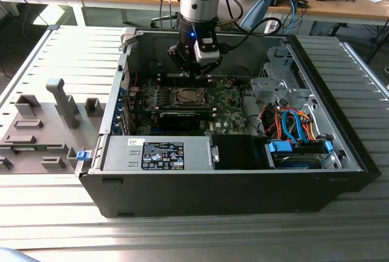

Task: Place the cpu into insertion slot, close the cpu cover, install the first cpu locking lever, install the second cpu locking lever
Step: 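Install the first cpu locking lever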

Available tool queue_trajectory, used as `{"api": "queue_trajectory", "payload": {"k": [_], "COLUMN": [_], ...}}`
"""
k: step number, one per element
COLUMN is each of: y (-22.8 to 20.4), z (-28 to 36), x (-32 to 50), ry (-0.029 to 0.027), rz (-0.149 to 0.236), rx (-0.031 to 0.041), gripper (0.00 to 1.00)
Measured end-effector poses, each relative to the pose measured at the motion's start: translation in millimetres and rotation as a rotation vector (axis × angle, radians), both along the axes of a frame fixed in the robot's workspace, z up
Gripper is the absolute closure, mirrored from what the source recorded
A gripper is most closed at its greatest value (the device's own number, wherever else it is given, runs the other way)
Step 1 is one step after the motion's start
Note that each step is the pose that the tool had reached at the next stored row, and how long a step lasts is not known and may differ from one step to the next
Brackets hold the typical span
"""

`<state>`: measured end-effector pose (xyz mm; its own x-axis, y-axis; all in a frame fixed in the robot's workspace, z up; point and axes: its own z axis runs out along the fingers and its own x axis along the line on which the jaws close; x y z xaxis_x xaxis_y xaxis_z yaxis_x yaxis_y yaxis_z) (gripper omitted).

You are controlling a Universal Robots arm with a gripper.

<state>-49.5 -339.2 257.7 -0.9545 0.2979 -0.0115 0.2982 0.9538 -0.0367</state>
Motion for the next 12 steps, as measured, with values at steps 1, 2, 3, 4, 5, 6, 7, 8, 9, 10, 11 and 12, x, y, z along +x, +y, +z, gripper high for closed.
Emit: {"api": "queue_trajectory", "payload": {"k": [1,2,3,4,5,6,7,8,9,10,11,12], "y": [0.0,0.0,0.0,0.0,0.0,0.0,0.0,0.0,0.0,0.0,0.0,0.0], "z": [0.0,0.0,0.0,0.0,0.0,0.0,0.0,0.0,0.0,0.0,0.0,0.0], "x": [0.0,0.0,0.0,0.0,0.0,0.0,0.0,0.0,0.0,0.0,0.0,0.0], "ry": [0.0000,0.0000,0.0000,0.0000,0.0000,0.0000,0.0000,0.0000,0.0000,0.0000,0.0000,0.0000], "rz": [0.003,0.004,0.011,0.015,0.018,0.020,0.023,0.027,0.034,0.037,0.039,0.041], "rx": [0.0000,0.0000,0.0000,0.0000,0.0000,0.0000,0.0000,0.0000,0.0000,0.0000,0.0000,0.0000], "gripper": [0.89,0.89,0.89,0.89,0.89,0.89,0.89,0.89,0.89,0.89,0.89,0.89]}}
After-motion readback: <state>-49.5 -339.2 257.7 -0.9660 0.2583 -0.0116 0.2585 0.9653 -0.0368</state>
